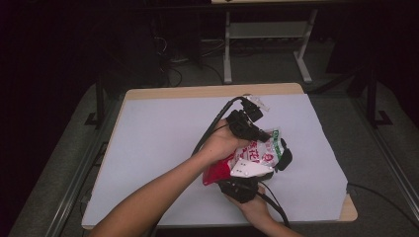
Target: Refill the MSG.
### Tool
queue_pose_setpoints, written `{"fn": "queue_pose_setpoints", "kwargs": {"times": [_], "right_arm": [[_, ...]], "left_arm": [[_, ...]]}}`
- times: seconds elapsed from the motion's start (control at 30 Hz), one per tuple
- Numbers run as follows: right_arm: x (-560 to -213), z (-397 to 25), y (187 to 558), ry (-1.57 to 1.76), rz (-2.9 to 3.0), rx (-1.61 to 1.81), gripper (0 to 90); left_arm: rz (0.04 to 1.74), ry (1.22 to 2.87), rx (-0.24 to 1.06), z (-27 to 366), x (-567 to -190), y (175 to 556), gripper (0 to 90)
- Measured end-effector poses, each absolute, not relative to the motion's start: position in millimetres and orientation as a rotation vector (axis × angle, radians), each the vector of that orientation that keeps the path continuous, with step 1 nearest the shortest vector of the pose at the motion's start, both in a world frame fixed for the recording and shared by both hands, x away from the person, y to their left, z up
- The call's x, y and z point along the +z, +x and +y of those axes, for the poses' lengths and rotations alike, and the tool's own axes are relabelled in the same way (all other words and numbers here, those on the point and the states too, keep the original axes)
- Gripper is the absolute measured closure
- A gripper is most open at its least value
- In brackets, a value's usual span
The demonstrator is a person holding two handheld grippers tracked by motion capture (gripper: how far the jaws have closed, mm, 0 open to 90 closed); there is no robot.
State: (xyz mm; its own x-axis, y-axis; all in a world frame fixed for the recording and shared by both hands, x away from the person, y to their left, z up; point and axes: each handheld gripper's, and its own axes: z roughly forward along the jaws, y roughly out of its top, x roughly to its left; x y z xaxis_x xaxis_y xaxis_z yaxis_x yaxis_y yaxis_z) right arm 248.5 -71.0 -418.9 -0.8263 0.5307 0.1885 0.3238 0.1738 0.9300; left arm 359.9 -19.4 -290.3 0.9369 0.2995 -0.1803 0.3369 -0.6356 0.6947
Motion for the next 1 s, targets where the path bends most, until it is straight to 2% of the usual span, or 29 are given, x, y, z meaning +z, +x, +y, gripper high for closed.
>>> {"fn": "queue_pose_setpoints", "kwargs": {"times": [1.0], "right_arm": [[-418.1,-67.7,247.5,0.825,2.266,1.732,90.0]], "left_arm": [[0.455,2.308,-0.063,-19.0,-290.9,359.6,90.0]]}}
